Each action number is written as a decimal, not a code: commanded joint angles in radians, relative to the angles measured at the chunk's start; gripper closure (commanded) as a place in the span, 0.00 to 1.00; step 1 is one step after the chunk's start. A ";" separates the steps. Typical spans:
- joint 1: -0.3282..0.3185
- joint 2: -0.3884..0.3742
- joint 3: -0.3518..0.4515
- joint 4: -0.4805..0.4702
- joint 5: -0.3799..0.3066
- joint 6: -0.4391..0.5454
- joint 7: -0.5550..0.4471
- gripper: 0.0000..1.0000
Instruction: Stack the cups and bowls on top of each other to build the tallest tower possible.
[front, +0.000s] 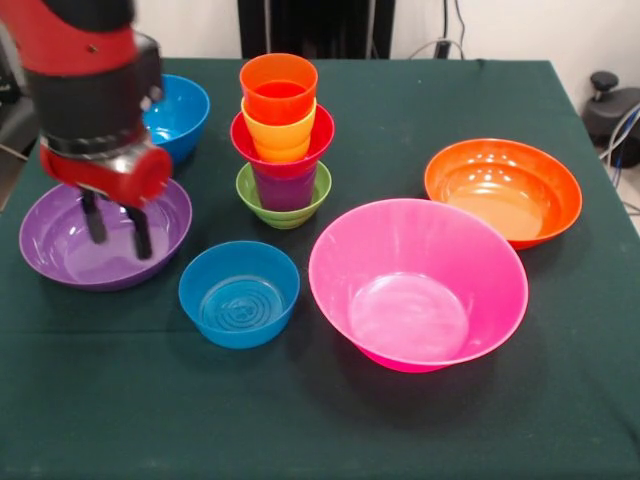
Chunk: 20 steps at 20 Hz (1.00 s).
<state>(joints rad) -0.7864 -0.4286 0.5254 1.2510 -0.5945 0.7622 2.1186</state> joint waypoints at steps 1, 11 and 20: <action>0.009 -0.046 -0.009 0.115 -0.033 0.011 -0.196 0.00; 0.046 -0.017 0.017 0.126 -0.054 -0.003 -0.197 0.00; 0.063 -0.011 0.013 0.135 -0.045 0.001 -0.184 0.00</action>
<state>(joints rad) -0.7618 -0.4728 0.5211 1.3268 -0.5947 0.7622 2.1186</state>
